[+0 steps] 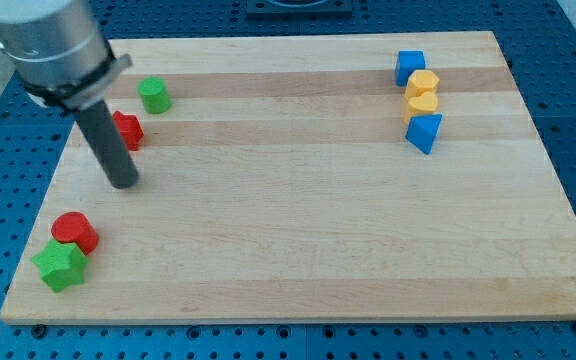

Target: Move the red star parallel to the red circle

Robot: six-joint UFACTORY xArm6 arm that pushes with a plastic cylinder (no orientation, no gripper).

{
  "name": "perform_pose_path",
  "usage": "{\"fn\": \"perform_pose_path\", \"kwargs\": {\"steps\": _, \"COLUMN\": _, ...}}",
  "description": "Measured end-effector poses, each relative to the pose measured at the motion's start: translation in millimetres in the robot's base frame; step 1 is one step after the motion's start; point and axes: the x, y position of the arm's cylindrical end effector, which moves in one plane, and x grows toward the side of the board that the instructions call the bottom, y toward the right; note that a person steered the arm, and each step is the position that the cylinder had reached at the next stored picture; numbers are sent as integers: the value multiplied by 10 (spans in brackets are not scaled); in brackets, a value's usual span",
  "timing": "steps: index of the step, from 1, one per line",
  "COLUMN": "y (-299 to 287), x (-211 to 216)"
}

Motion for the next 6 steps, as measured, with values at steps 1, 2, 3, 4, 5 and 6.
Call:
{"fn": "perform_pose_path", "kwargs": {"steps": 1, "y": -608, "x": 26}}
{"fn": "perform_pose_path", "kwargs": {"steps": 2, "y": -707, "x": -507}}
{"fn": "perform_pose_path", "kwargs": {"steps": 3, "y": -496, "x": -857}}
{"fn": "perform_pose_path", "kwargs": {"steps": 4, "y": -10, "x": -872}}
{"fn": "perform_pose_path", "kwargs": {"steps": 5, "y": 211, "x": -676}}
{"fn": "perform_pose_path", "kwargs": {"steps": 6, "y": 359, "x": -281}}
